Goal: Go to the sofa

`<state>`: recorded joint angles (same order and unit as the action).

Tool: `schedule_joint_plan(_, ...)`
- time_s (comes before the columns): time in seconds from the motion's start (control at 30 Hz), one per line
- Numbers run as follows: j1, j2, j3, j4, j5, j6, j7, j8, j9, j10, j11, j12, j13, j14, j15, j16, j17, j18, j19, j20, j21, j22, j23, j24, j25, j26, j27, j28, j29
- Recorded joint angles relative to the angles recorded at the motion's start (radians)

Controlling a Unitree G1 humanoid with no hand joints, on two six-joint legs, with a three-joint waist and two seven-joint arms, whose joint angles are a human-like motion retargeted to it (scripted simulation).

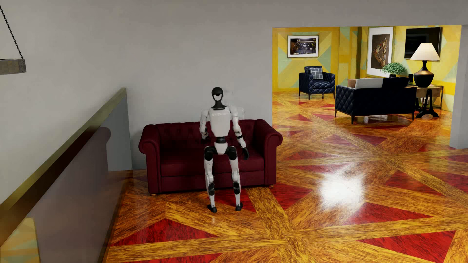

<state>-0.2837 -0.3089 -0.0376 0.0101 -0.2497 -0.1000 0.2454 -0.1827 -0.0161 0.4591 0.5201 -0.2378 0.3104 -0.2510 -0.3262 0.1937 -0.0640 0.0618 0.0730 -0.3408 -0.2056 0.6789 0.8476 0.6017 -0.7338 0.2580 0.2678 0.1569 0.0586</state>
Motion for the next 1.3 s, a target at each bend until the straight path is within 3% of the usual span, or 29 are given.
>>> schedule_joint_plan(0.13, 0.033, 0.037, 0.013, 0.05, 0.051, 0.019, 0.035, 0.004, -0.017, -0.034, -0.087, 0.136, -0.101, -0.009, 0.029, -0.042, -0.019, -0.017, 0.04, 0.064, 0.027, 0.045, -0.107, -0.06, -0.014, 0.026, -0.041, 0.005, -0.037)
schedule_joint_plan(0.23, 0.071, 0.07, 0.02, 0.087, 0.1, 0.037, 0.08, 0.043, -0.029, -0.058, -0.151, 0.247, -0.164, -0.015, 0.051, -0.066, 0.01, -0.03, 0.023, 0.031, 0.039, 0.213, -0.185, -0.069, 0.031, 0.112, -0.095, -0.095, -0.115)
schedule_joint_plan(0.33, 0.098, 0.088, 0.022, 0.109, 0.125, 0.054, 0.111, 0.068, -0.033, -0.066, -0.172, 0.352, -0.192, -0.024, 0.054, -0.11, 0.016, -0.039, 0.019, 0.0, 0.081, 0.357, -0.228, -0.084, 0.041, 0.207, -0.139, -0.211, -0.103)
schedule_joint_plan(0.37, 0.103, 0.089, 0.024, 0.115, 0.13, 0.059, 0.118, 0.075, -0.032, -0.065, -0.172, 0.391, -0.194, -0.028, 0.052, -0.119, 0.019, -0.042, 0.018, 0.007, 0.095, 0.357, -0.234, -0.095, 0.042, 0.21, -0.143, -0.219, -0.099)
schedule_joint_plan(0.47, 0.113, 0.096, 0.037, 0.124, 0.137, 0.074, 0.121, 0.076, -0.027, -0.06, -0.165, 0.497, -0.175, -0.037, 0.041, -0.106, 0.024, -0.049, 0.017, -0.027, 0.111, 0.3, -0.204, -0.059, 0.051, 0.15, -0.121, -0.231, -0.093)
schedule_joint_plan(0.53, 0.112, 0.104, 0.045, 0.123, 0.134, 0.082, 0.106, 0.061, -0.023, -0.055, -0.159, 0.522, -0.156, -0.04, 0.032, -0.103, 0.032, -0.051, 0.015, 0.01, 0.089, 0.263, -0.138, -0.078, 0.051, 0.144, -0.079, -0.203, -0.087)
schedule_joint_plan(0.63, 0.102, 0.116, 0.048, 0.109, 0.117, 0.088, 0.063, 0.019, -0.017, -0.049, -0.145, 0.459, -0.138, -0.039, 0.015, -0.086, 0.048, -0.053, 0.012, 0.005, 0.003, 0.245, -0.009, -0.05, 0.062, 0.163, 0.019, -0.19, -0.077)
schedule_joint_plan(0.7, 0.093, 0.121, 0.044, 0.095, 0.101, 0.089, 0.03, -0.012, -0.014, -0.046, -0.133, 0.388, -0.122, -0.037, 0.003, -0.065, 0.054, -0.054, 0.011, 0.004, -0.033, 0.233, 0.054, -0.033, 0.059, 0.15, 0.058, -0.185, -0.065)
schedule_joint_plan(0.93, 0.066, 0.103, 0.019, 0.072, 0.077, 0.088, -0.006, -0.045, -0.005, -0.044, -0.114, 0.211, -0.098, -0.028, -0.004, -0.038, 0.058, -0.052, 0.009, -0.001, -0.068, 0.101, -0.02, -0.016, 0.034, 0.067, -0.018, -0.077, -0.059)
schedule_joint_plan(1.13, 0.06, 0.047, 0.01, 0.096, 0.102, 0.094, 0.07, 0.033, 0.004, -0.048, -0.106, 0.187, -0.143, -0.029, 0.016, -0.036, 0.031, -0.048, 0.012, -0.068, -0.039, 0.112, -0.156, -0.008, 0.02, 0.063, -0.086, -0.089, -0.085)
schedule_joint_plan(1.3, 0.063, -0.037, 0.005, 0.144, 0.159, 0.1, 0.221, 0.178, 0.014, -0.044, -0.094, 0.255, -0.168, -0.043, 0.042, -0.04, 0.018, -0.047, 0.032, -0.172, 0.014, 0.193, -0.227, -0.006, 0.04, 0.078, -0.112, -0.144, -0.107)
